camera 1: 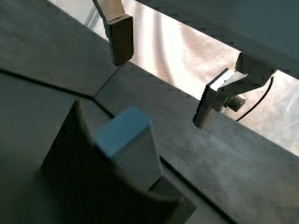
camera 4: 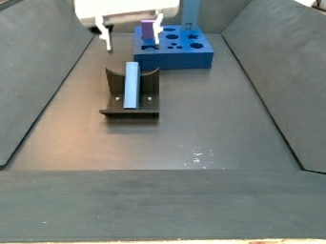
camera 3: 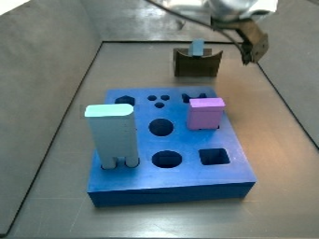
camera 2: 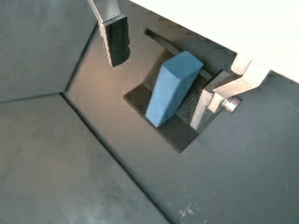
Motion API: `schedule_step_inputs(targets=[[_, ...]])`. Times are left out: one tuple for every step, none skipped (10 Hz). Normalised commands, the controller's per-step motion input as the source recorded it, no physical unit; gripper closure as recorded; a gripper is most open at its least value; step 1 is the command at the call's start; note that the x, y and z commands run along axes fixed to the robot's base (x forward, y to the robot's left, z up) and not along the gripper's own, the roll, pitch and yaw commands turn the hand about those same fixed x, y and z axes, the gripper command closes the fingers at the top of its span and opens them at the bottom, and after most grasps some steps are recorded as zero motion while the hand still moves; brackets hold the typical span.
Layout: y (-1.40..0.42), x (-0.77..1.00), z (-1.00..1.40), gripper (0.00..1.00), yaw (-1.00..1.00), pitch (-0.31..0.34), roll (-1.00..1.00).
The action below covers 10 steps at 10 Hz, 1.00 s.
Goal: Pick up the rectangle object. Move up. Place the rectangle object on the fixture. Regrasp the rectangle object. Move to above the board. Insert the rectangle object.
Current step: Regrasp the rectangle object.
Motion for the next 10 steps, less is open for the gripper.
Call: schedule_step_inputs(targets=[[0.04, 0.11, -1.00, 0.00, 0.10, -0.240, 0.12], [0.03, 0.12, -1.00, 0.00, 0.04, -0.252, 0.12], [0.03, 0.11, -0.88, 0.00, 0.00, -0.228, 0.13], [0.01, 0.09, -0.68, 0.00, -0.05, -0.178, 0.13], [0.01, 0.08, -0.53, 0.00, -0.07, -0.141, 0.13], [0.01, 0.08, -0.35, 0.00, -0.08, -0.090, 0.12], [0.01, 0.07, -0.25, 0.00, -0.08, -0.063, 0.12], [-0.01, 0.02, -0.17, 0.00, -0.07, -0.017, 0.09], [-0.01, 0.01, -0.17, 0.00, -0.07, -0.012, 0.08], [-0.01, 0.01, -0.17, 0.00, -0.06, -0.007, 0.08]])
